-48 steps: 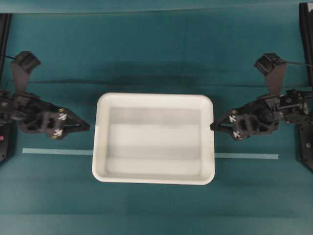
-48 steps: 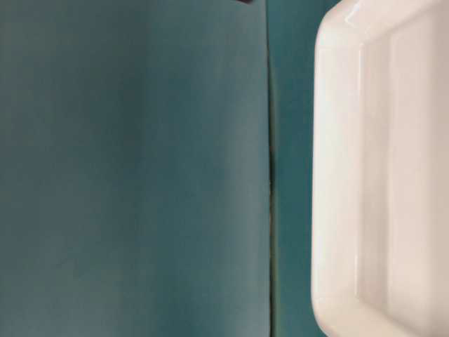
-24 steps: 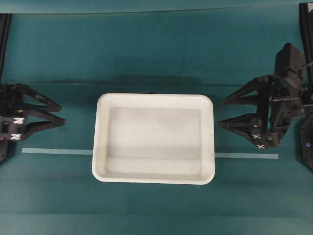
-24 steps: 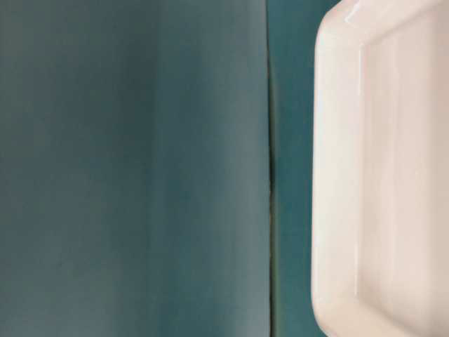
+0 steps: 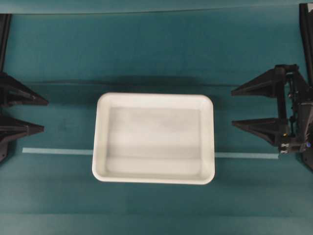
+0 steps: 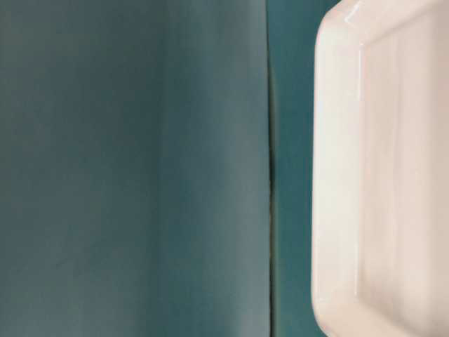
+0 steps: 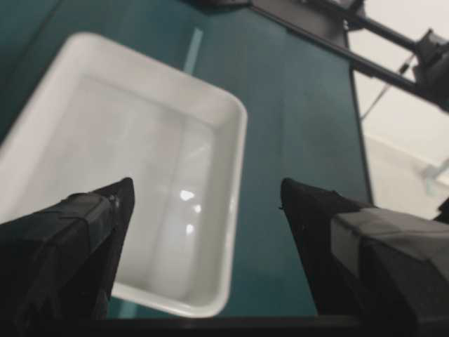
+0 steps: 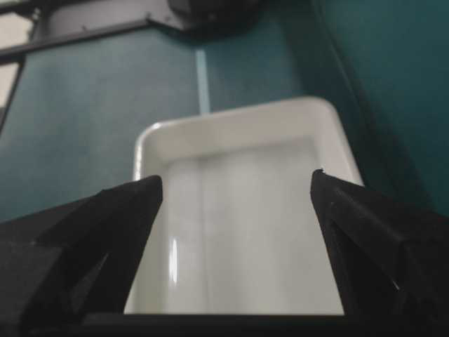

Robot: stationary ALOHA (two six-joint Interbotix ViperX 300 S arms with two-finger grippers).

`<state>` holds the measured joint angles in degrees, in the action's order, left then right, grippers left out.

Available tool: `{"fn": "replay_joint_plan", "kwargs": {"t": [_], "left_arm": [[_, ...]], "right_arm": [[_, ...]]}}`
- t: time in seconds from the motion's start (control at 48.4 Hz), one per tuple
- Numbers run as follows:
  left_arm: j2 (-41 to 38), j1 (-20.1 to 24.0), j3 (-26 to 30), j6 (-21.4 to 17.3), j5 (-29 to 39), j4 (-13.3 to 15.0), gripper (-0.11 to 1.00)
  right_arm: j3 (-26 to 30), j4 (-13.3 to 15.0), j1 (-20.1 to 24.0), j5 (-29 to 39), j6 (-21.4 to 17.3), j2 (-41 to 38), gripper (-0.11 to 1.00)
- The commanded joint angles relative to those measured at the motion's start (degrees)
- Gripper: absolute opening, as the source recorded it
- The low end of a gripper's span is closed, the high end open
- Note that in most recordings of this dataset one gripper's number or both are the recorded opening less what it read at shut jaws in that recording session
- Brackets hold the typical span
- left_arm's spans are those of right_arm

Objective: Lift the white case with both hands.

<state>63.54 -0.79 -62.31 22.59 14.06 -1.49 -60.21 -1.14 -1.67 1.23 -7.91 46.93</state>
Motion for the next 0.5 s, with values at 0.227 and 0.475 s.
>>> {"fn": "replay_joint_plan", "kwargs": {"t": [0.227, 0.475], "left_arm": [[1.85, -0.09, 2.37, -2.46, -1.93, -0.18, 0.89], [3.34, -0.09, 2.99, -2.72, -1.93, -0.18, 0.89]], "right_arm": [[0.26, 0.09, 0.26, -0.26, 0.26, 4.39, 0.90], [0.35, 0.09, 0.26, -0.18, 0.26, 7.12, 0.90]]}}
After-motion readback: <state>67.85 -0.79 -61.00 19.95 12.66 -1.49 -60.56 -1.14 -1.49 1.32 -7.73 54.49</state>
